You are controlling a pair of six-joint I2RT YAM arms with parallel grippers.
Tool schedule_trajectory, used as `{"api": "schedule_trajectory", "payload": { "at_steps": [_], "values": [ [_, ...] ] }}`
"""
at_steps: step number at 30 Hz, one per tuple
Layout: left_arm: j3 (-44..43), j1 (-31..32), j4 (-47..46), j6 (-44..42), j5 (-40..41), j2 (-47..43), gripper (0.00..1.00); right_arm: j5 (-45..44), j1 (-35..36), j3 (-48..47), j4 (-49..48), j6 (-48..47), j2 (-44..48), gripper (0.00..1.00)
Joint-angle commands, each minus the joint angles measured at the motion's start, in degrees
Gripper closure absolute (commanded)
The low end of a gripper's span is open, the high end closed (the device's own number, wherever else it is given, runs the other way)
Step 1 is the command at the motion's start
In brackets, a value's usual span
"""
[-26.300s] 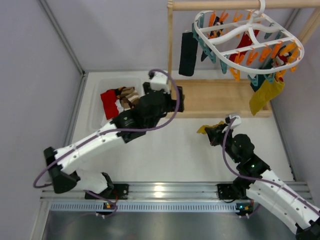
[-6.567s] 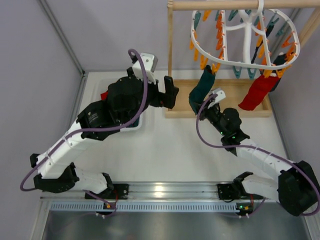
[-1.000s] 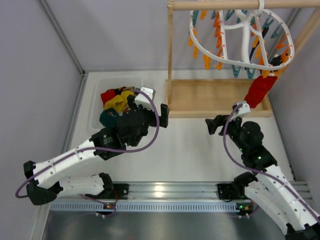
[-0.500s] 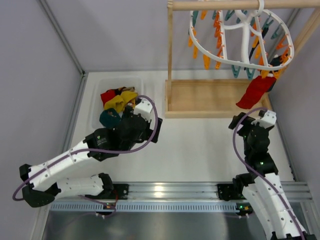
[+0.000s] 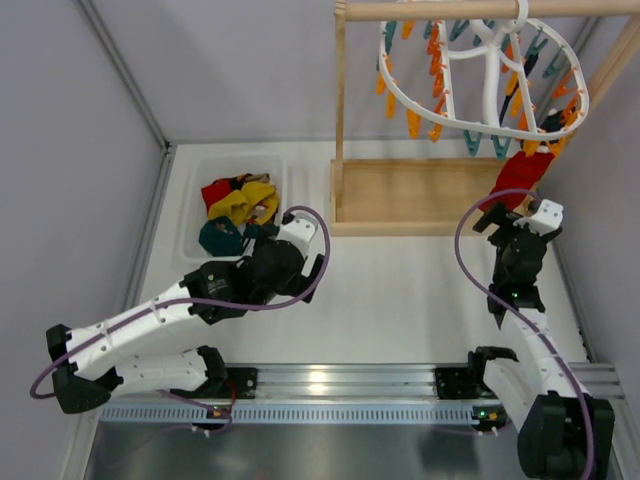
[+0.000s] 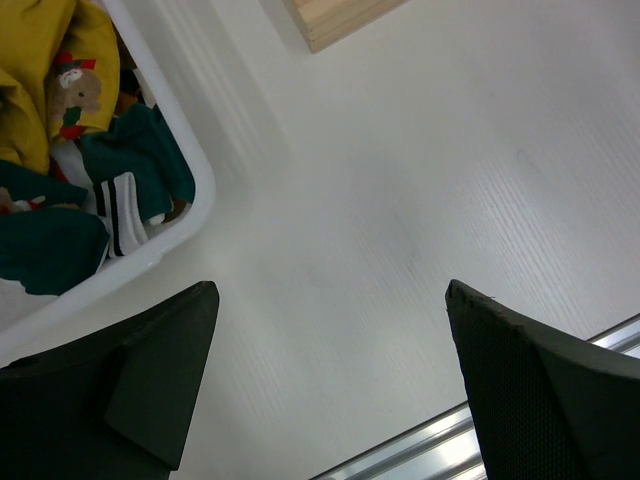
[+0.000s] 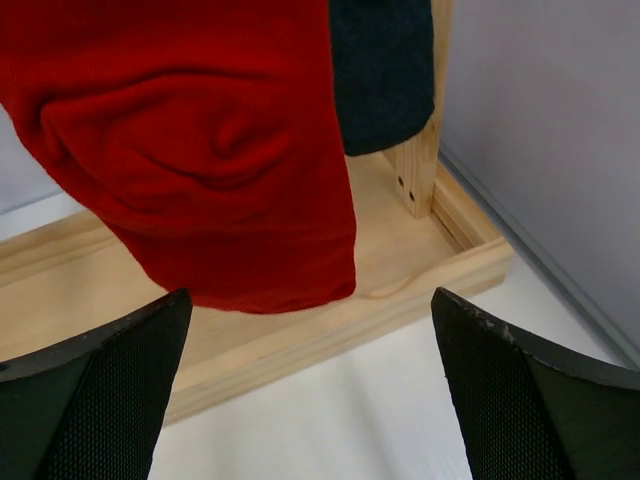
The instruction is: Remove the socks clipped to the hanger
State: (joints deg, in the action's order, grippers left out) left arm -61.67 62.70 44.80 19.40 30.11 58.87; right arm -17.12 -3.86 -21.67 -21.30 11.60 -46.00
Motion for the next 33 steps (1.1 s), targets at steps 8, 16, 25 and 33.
{"api": "schedule_trajectory", "payload": {
  "at_steps": [8,16,25,33],
  "values": [
    [0.4,-0.1,-0.5,-0.1,-3.3,-1.9,0.01,28.1,-10.3,1.7,-36.8,-3.3,-16.4,0.04],
    [0.5,-0.1,-0.5,-0.3,-4.6,-1.4,0.01,39.2,-11.8,0.0,-45.3,-0.6,-22.8,0.16],
    [0.7,-0.1,-0.5,-0.4,-5.4,-0.7,0.01,50.1,-11.8,-2.0,-57.0,3.2,-29.3,0.17],
    [0.5,-0.1,-0.5,-0.5,-5.1,0.4,0.01,49.2,-11.5,1.1,-55.3,6.0,-24.4,0.6]
  ]
}}
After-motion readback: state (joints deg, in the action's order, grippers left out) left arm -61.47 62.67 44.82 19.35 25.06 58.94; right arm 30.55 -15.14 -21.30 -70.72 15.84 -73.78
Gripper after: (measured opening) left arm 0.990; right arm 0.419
